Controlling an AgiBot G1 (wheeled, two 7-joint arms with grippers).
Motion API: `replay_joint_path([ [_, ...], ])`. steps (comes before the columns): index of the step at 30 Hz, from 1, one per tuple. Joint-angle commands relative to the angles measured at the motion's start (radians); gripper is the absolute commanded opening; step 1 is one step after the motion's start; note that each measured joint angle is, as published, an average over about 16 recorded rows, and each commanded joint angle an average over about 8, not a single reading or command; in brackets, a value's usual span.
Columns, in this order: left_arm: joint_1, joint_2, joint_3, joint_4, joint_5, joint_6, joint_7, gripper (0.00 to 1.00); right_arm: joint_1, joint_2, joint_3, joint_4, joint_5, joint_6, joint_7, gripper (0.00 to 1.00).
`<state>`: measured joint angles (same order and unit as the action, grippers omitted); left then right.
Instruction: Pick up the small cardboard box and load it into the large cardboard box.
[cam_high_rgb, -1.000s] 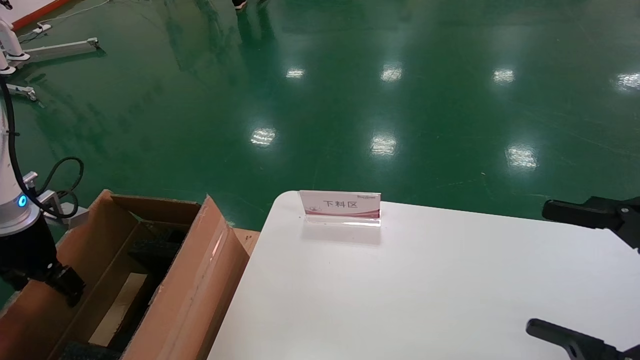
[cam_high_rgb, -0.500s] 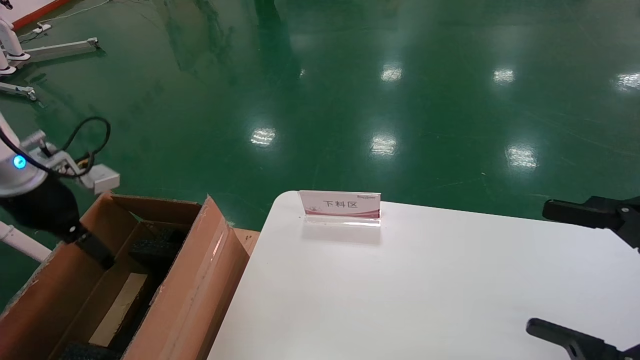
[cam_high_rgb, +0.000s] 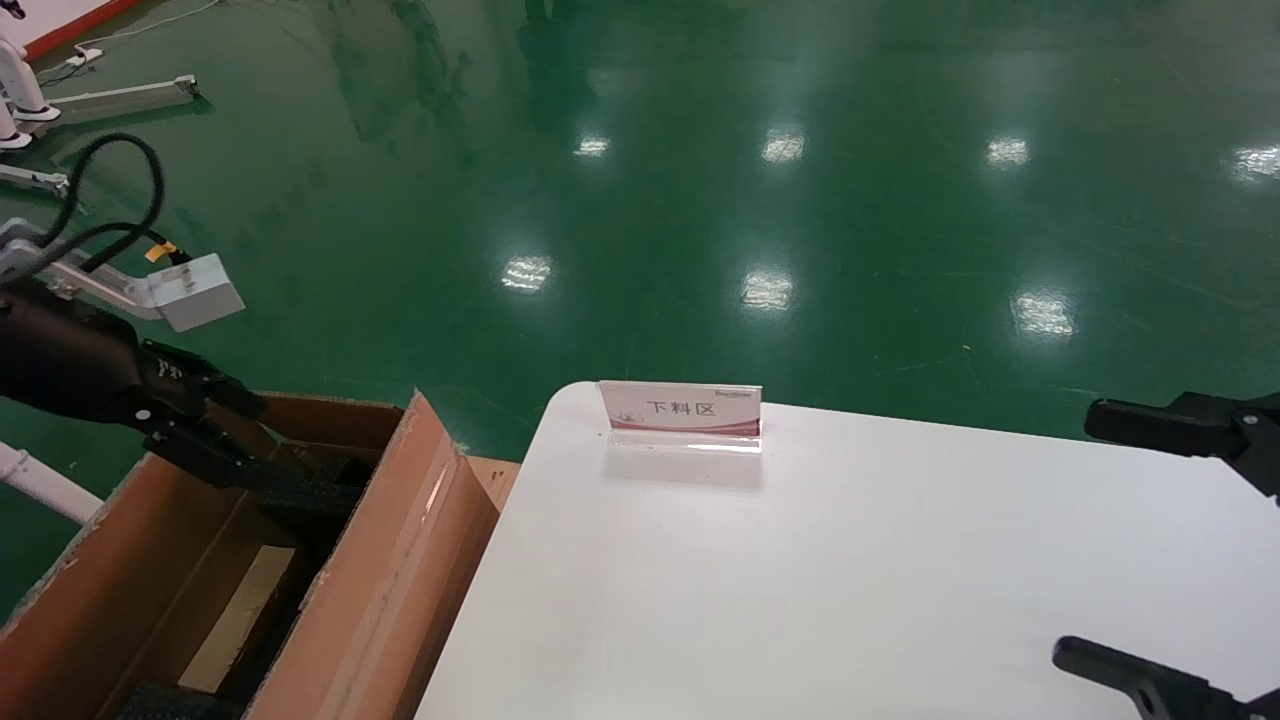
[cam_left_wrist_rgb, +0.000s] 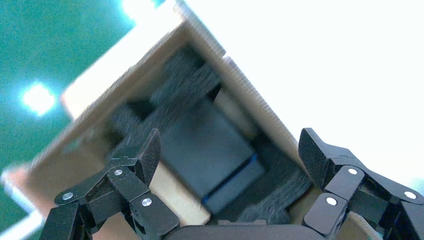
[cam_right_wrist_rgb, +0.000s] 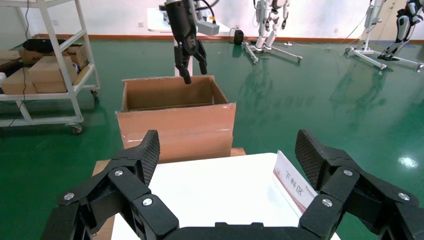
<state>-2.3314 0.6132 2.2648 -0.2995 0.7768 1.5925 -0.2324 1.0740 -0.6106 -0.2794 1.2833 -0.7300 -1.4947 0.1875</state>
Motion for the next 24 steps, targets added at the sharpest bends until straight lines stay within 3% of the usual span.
replay_joint_path([
  [1, -0.018, -0.040, -0.024, -0.027, -0.036, 0.024, 0.071, 1.00, 0.000, 0.000, 0.000, 0.000, 0.000, 0.000, 0.000, 1.00],
  [6, -0.022, -0.068, -0.047, -0.051, -0.065, 0.041, 0.119, 1.00, 0.000, 0.000, 0.000, 0.000, 0.000, 0.000, 0.000, 1.00],
  [12, 0.000, -0.055, -0.082, -0.061, -0.051, 0.031, 0.104, 1.00, 0.000, 0.000, 0.000, 0.000, 0.000, 0.000, 0.000, 1.00],
  [24, 0.103, -0.042, -0.238, -0.132, -0.040, 0.014, 0.088, 1.00, 0.000, 0.000, 0.000, 0.000, 0.000, 0.000, 0.000, 1.00],
])
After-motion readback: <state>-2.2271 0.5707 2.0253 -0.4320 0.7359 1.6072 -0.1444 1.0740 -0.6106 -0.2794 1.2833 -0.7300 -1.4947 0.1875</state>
